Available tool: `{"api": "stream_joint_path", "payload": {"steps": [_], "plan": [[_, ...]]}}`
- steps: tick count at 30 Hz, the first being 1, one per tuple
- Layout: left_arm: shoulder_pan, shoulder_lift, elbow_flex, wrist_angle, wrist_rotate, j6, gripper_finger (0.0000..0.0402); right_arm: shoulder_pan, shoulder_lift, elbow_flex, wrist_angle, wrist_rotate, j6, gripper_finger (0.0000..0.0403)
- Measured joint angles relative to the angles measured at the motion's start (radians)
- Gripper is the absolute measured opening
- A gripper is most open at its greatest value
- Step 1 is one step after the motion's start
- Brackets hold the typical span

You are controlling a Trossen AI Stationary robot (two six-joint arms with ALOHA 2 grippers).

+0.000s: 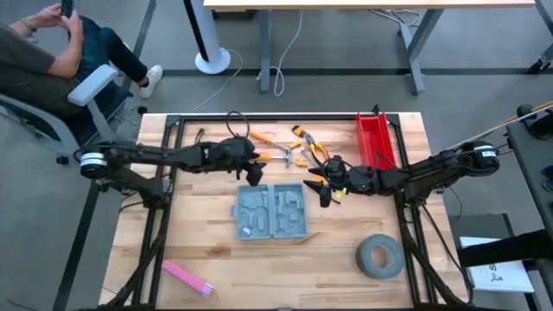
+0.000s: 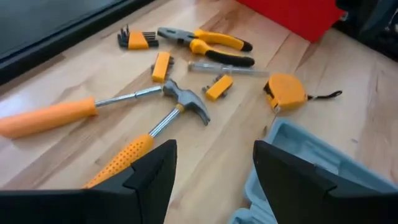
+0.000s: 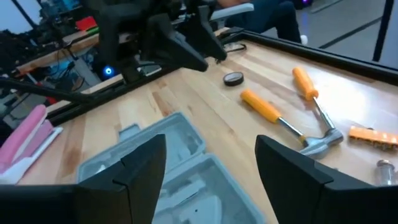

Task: Prefit tool cases
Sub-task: Put the yellow hammer into the gray pre-fit tool case

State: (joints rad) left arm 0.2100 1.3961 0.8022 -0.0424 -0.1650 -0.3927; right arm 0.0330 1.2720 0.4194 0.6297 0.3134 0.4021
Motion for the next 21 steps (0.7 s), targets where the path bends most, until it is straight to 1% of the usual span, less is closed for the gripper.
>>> {"api": "stream_joint_path", "payload": {"steps": [3,5,8,10,11,13,16,18,21], "plan": [[0.000,0.039,0.054,-0.008,-0.003,0.019,0.0219,-0.003,0.000,0.000,0.000,0.006,-0.057,0.0216],[0.000,0.054,0.073,-0.002,-0.004,0.015,0.0218,-0.007,-0.001,0.000,0.003,0.038,-0.136,0.0212],[-0.003,0.057,0.077,0.009,-0.005,-0.031,0.0213,-0.017,-0.002,0.007,0.004,0.085,-0.262,0.0209],[-0.007,0.054,0.071,0.035,-0.007,-0.064,0.0208,-0.035,-0.002,0.012,0.002,0.077,-0.300,0.0209],[-0.007,0.051,0.066,0.040,-0.007,-0.076,0.0206,-0.044,-0.002,0.014,-0.004,0.055,-0.306,0.0209],[-0.007,0.047,0.061,0.032,-0.007,-0.092,0.0202,-0.061,-0.003,0.017,-0.021,-0.016,-0.275,0.0209],[-0.010,0.047,0.061,0.033,-0.001,-0.095,0.0197,-0.064,-0.003,0.019,-0.058,-0.108,-0.182,0.0211],[-0.018,0.047,0.061,0.031,0.025,-0.086,0.0195,-0.056,-0.002,0.019,-0.099,-0.130,-0.151,0.0210],[-0.041,0.043,0.057,0.024,0.038,-0.069,0.0194,-0.050,-0.001,0.019,-0.146,-0.128,-0.110,0.0207]]}}
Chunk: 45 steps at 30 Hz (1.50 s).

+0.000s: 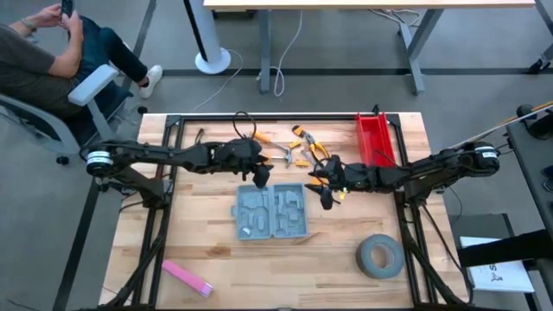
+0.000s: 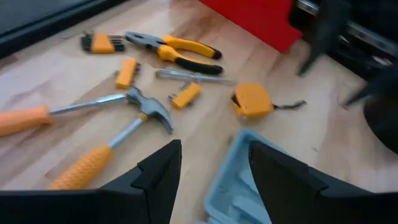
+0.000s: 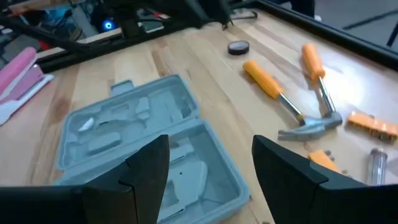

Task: Prefit tool cases
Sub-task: Put the yellow hammer into the gray pre-fit tool case

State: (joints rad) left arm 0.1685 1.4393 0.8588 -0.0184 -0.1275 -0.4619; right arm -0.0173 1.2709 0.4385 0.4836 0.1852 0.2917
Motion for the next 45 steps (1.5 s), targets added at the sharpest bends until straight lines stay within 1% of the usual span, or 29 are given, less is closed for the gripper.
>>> {"api": "stream_joint_path", "payload": {"steps": [4,7,12,14,16,18,22,28,32,36,42,45], "plan": [[-0.009,-0.001,-0.003,0.001,0.003,-0.002,0.0200,-0.003,-0.001,0.000,-0.010,0.063,0.020,0.0204],[-0.007,0.000,-0.003,-0.006,-0.001,-0.028,0.0204,-0.003,-0.012,0.029,-0.062,0.124,0.000,0.0206],[0.016,0.002,-0.004,-0.066,0.007,-0.040,0.0203,-0.003,-0.018,0.131,-0.271,0.130,-0.041,0.0203],[0.033,0.002,-0.004,-0.076,0.028,-0.040,0.0199,-0.003,-0.018,0.172,-0.348,0.130,-0.041,0.0202],[0.051,0.002,-0.004,-0.078,0.066,-0.034,0.0195,-0.003,-0.018,0.190,-0.383,0.131,-0.040,0.0201],[0.065,0.002,-0.004,-0.083,0.091,-0.024,0.0193,-0.003,-0.018,0.192,-0.381,0.131,-0.042,0.0201],[0.083,0.002,-0.004,-0.132,0.093,-0.015,0.0190,-0.003,-0.018,0.192,-0.376,0.133,-0.056,0.0201],[0.105,0.003,-0.004,-0.175,0.095,-0.020,0.0195,-0.003,-0.017,0.191,-0.375,0.154,-0.103,0.0201],[0.136,0.003,0.000,-0.183,0.095,-0.054,0.0195,-0.003,-0.017,0.191,-0.374,0.157,-0.120,0.0200],[0.151,0.004,0.031,-0.184,0.095,-0.056,0.0191,-0.003,-0.017,0.191,-0.374,0.156,-0.127,0.0200],[0.161,0.004,0.096,-0.190,0.092,0.005,0.0185,-0.005,-0.016,0.190,-0.352,0.163,-0.189,0.0199],[0.181,0.017,0.126,-0.224,0.090,0.034,0.0185,-0.017,-0.016,0.190,-0.320,0.164,-0.224,0.0199]]}}
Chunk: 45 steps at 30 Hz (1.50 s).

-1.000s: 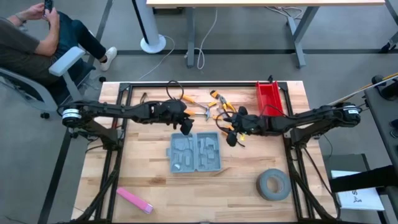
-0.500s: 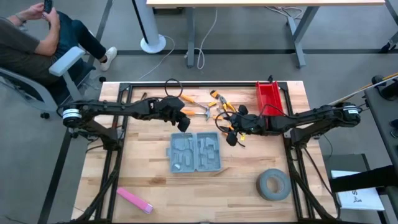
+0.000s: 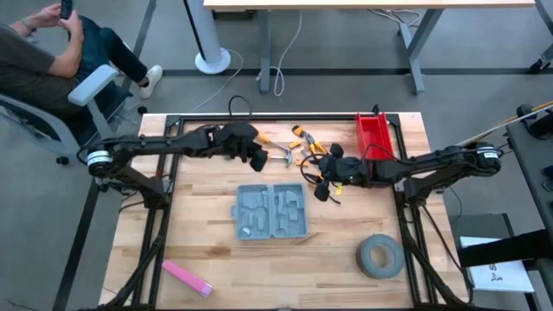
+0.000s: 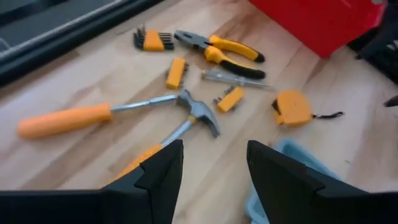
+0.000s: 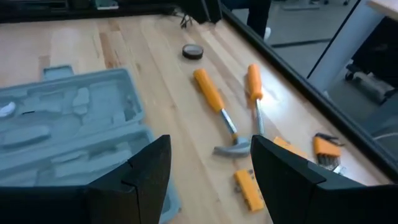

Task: Prefit tool cases
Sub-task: Put the yellow hammer into the gray pre-fit tool case

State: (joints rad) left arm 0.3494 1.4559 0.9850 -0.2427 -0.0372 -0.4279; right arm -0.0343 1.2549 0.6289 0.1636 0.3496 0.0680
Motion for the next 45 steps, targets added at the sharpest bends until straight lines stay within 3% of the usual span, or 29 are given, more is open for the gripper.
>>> {"api": "stream_joint_path", "payload": {"steps": [9,15,20,25,38,45], "plan": [[0.090,0.197,0.194,-0.190,0.067,0.143,0.0177,-0.059,0.000,0.000,0.027,-0.044,-0.054,0.0199],[0.111,0.342,0.384,-0.372,0.084,0.272,0.0169,-0.084,0.000,-0.001,0.005,-0.046,-0.061,0.0199],[0.118,0.415,0.467,-0.500,0.088,0.347,0.0168,-0.084,0.000,-0.001,-0.020,-0.048,-0.039,0.0199],[0.116,0.430,0.464,-0.536,0.134,0.388,0.0173,-0.082,0.000,-0.001,-0.040,-0.073,-0.008,0.0199],[0.116,0.430,0.359,-0.495,0.129,0.574,0.0182,-0.075,0.000,-0.001,-0.024,-0.096,0.000,0.0199],[0.116,0.430,0.306,-0.474,0.124,0.588,0.0172,-0.075,0.000,-0.001,-0.023,-0.096,0.003,0.0199]]}}
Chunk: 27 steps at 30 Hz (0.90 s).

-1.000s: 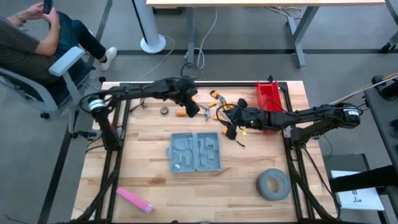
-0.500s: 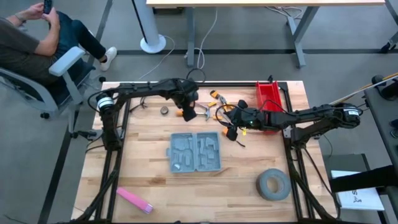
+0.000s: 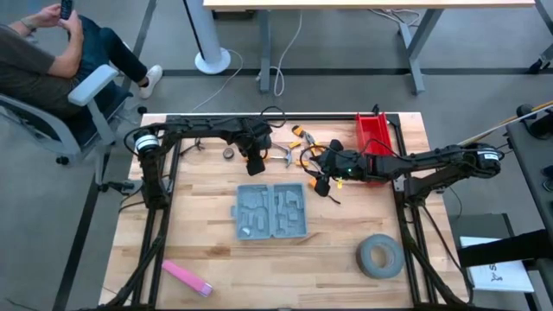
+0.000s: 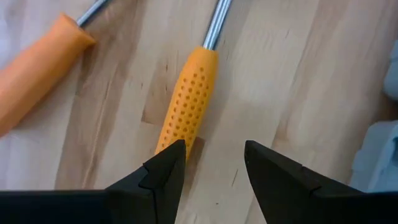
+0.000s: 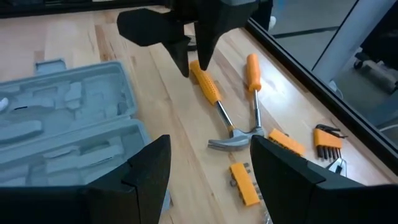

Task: Prefit tool cases
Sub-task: Put the yellow hammer into the gray pre-fit tool case

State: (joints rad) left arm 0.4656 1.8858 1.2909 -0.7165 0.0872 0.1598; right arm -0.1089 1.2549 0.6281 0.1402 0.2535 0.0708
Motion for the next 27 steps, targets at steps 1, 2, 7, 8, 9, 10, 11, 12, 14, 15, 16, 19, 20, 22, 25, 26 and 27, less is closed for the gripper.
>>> {"api": "stream_joint_path", "payload": {"steps": [1,2,7,8,9,10,11,12,14,15,16,19,20,22,25,26,27], "plan": [[0.000,0.000,-0.005,0.007,0.000,0.008,0.0170,0.000,0.000,0.000,0.000,0.000,0.000,0.0199],[0.000,0.000,-0.010,0.018,0.000,0.020,0.0169,0.000,0.000,0.000,0.002,0.000,0.000,0.0199],[0.000,0.000,-0.024,0.059,-0.003,0.095,0.0172,0.000,0.000,0.000,0.007,-0.007,0.000,0.0199],[0.000,0.000,-0.025,0.064,-0.017,0.094,0.0174,0.000,0.000,0.000,0.007,-0.017,0.000,0.0199],[0.000,0.000,-0.026,0.068,-0.031,0.093,0.0176,0.000,0.000,0.000,0.008,-0.024,0.000,0.0199],[0.000,0.000,-0.026,0.070,-0.046,0.092,0.0178,0.000,0.000,0.000,0.008,-0.026,0.000,0.0199],[0.000,0.000,-0.026,0.070,-0.058,0.092,0.0181,0.000,0.000,0.000,0.008,-0.026,0.000,0.0199],[0.000,0.000,-0.028,0.071,-0.067,0.092,0.0183,0.000,0.000,0.000,0.008,-0.026,0.000,0.0199],[0.000,0.000,-0.033,0.077,-0.093,0.092,0.0187,0.000,0.000,0.000,0.010,-0.026,-0.001,0.0199],[0.000,0.000,-0.036,0.080,-0.104,0.091,0.0189,0.000,0.000,0.000,0.015,-0.026,-0.002,0.0199],[0.000,0.000,-0.041,0.081,-0.105,0.090,0.0191,0.000,0.000,0.000,0.019,-0.026,-0.002,0.0199],[0.000,0.000,-0.057,0.086,-0.105,0.085,0.0196,0.000,0.000,0.000,0.026,-0.026,-0.003,0.0199],[0.000,0.000,-0.063,0.086,-0.105,0.083,0.0198,0.000,0.000,0.000,0.026,-0.026,-0.003,0.0199],[0.000,0.000,-0.070,0.089,-0.105,0.081,0.0202,0.000,0.000,0.000,0.027,-0.026,-0.003,0.0199],[0.000,0.000,-0.072,0.094,-0.105,0.066,0.0209,0.000,0.000,0.000,0.030,-0.027,-0.003,0.0199],[0.000,0.000,-0.072,0.100,-0.105,0.065,0.0212,0.000,0.000,0.000,0.030,-0.028,-0.003,0.0199],[0.000,0.000,-0.072,0.102,-0.105,0.066,0.0215,0.000,0.000,0.000,0.030,-0.029,-0.003,0.0199]]}}
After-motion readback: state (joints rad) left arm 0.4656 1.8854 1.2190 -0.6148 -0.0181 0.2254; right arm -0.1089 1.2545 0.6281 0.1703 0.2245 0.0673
